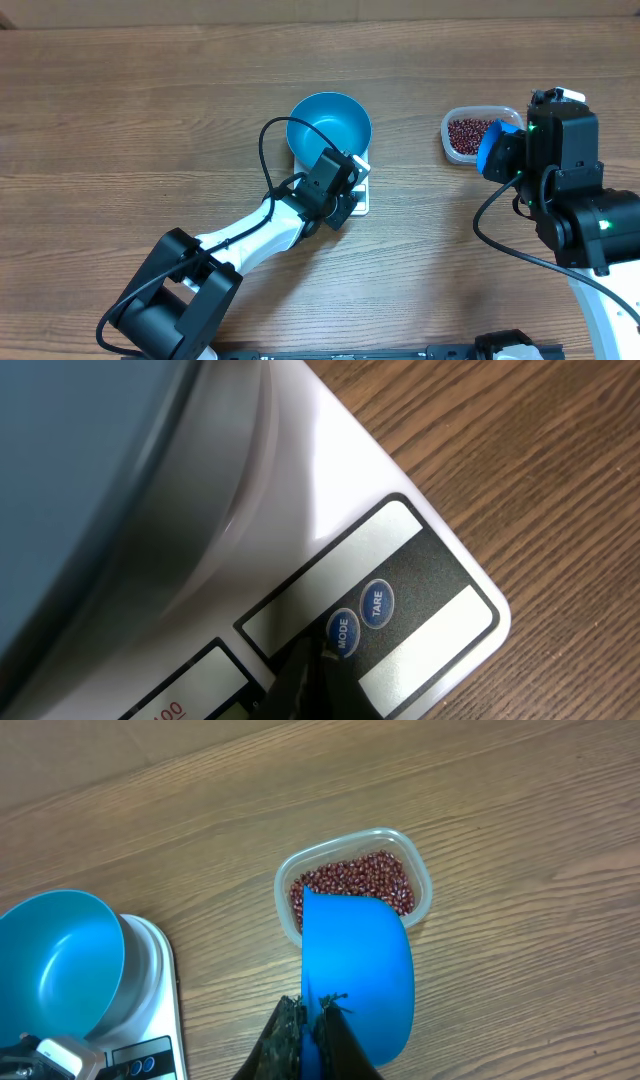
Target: Scoop item into bowl and weigh 150g on scale
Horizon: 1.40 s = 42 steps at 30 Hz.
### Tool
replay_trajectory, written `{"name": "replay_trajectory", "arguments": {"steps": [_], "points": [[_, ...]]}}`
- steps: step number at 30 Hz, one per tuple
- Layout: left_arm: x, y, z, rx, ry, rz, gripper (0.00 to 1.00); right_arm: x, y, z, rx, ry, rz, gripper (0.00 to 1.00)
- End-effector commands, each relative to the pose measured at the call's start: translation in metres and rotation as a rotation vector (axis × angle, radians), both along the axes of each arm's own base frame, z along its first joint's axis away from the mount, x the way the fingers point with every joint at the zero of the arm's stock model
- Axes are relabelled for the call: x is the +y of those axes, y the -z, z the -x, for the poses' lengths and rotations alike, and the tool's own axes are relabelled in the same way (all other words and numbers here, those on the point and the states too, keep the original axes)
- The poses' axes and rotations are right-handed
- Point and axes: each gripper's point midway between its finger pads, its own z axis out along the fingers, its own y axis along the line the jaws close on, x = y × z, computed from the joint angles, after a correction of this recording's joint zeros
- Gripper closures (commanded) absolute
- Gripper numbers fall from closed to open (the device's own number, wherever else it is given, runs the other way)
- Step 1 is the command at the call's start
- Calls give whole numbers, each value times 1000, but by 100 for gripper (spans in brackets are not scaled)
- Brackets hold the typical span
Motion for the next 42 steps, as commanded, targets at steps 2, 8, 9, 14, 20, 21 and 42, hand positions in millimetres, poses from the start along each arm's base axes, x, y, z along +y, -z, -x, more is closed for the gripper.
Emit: {"name": "replay_trajectory", "arguments": {"steps": [2,8,9,14,20,21,42], "points": [[1,6,2,18,0,1,96,-4,-13,-2,-34,12,5,96],[2,10,4,25,-4,-2,96,-4,-13,-2,-34,12,5,96],[2,11,4,26,-4,-3,96,-4,-13,-2,-34,12,5,96],[2,13,3,25,-3,-2,96,-3,-13,-2,-34,12,4,96],[2,17,4,34,-4,-9,96,-3,-12,-2,-34,12,4,96],[2,18,4,34,-4,-10,96,-4,-12,-2,-34,12,4,96],[4,18,3,33,-17,-16,96,-4,-12,-2,-31,12,5,96]]}}
